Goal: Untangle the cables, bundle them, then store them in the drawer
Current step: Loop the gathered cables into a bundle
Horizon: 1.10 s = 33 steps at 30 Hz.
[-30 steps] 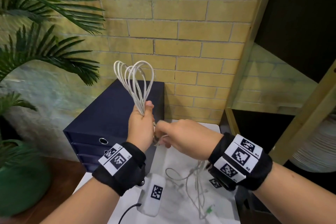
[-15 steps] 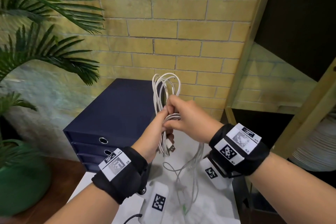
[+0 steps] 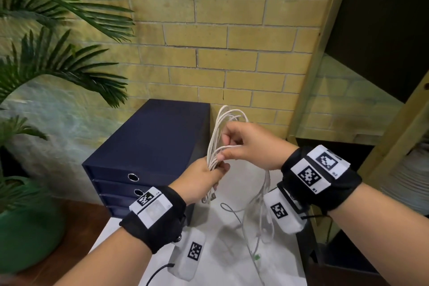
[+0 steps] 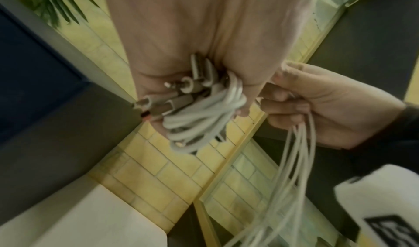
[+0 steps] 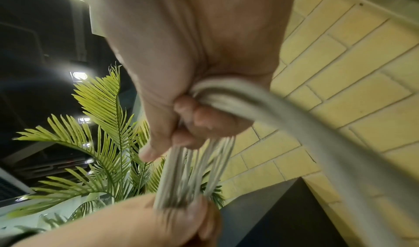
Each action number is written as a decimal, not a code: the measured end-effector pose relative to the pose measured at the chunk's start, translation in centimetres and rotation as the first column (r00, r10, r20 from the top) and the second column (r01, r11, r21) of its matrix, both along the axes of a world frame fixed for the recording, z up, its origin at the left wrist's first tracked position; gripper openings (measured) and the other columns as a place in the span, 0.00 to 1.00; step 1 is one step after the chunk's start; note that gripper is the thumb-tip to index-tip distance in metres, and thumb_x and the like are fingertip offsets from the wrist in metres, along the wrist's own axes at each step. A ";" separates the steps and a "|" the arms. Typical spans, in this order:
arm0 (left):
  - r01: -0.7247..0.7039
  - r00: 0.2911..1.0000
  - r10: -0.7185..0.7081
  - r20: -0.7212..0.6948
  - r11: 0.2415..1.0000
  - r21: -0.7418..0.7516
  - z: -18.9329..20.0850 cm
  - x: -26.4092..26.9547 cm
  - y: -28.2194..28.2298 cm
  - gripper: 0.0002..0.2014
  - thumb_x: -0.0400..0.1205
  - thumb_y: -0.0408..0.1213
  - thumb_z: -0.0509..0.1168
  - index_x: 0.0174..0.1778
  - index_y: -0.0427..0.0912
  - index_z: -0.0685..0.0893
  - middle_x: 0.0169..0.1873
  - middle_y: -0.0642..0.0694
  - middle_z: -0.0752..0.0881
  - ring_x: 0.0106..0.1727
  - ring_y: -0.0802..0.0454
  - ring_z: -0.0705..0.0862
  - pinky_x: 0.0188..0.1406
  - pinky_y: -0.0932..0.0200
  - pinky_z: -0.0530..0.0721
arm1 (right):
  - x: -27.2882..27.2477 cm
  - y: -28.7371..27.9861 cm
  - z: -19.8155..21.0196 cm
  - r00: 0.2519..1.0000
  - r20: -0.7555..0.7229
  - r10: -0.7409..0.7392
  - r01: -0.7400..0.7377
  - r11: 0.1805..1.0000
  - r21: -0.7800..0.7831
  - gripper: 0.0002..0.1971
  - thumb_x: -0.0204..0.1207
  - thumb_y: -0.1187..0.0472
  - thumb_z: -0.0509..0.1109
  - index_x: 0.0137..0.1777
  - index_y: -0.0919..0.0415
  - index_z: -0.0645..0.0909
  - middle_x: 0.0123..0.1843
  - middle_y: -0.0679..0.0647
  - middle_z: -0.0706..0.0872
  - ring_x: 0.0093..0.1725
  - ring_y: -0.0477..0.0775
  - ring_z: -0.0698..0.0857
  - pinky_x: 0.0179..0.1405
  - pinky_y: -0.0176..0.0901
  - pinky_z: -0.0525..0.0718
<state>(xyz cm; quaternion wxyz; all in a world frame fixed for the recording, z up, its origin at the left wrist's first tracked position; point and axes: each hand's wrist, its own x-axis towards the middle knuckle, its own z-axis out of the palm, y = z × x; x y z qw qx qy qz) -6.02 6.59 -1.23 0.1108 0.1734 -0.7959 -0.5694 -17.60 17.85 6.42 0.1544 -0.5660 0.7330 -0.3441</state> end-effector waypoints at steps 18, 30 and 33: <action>-0.037 0.980 0.113 0.163 0.911 -0.410 -1.1 2.7 0.4 0.17 0.77 0.64 0.63 0.43 0.55 0.85 0.40 0.46 0.88 0.45 0.46 0.84 0.43 0.54 0.78 | 0.4 0.3 1.9 0.995 0.035 -0.090 0.094 0.983 -0.155 0.15 0.67 0.51 0.78 0.32 0.64 0.83 0.23 0.42 0.78 0.26 0.38 0.73 0.30 0.30 0.71; -0.072 0.987 0.024 -0.162 0.952 -0.297 -1.1 4.1 1.7 0.20 0.76 0.69 0.60 0.26 0.60 0.78 0.16 0.55 0.68 0.21 0.58 0.65 0.25 0.57 0.63 | 0.0 0.3 1.5 0.902 0.397 -0.167 0.308 0.894 -0.325 0.12 0.75 0.54 0.71 0.35 0.60 0.78 0.23 0.46 0.74 0.23 0.45 0.71 0.27 0.35 0.73; -0.136 0.964 0.078 -0.253 0.966 -0.221 -0.5 3.6 1.9 0.21 0.74 0.68 0.60 0.22 0.60 0.77 0.16 0.54 0.68 0.21 0.58 0.65 0.25 0.58 0.65 | 0.4 0.2 1.4 0.805 0.571 -0.160 0.435 0.815 -0.384 0.07 0.77 0.57 0.69 0.41 0.58 0.77 0.30 0.47 0.77 0.28 0.44 0.76 0.32 0.37 0.77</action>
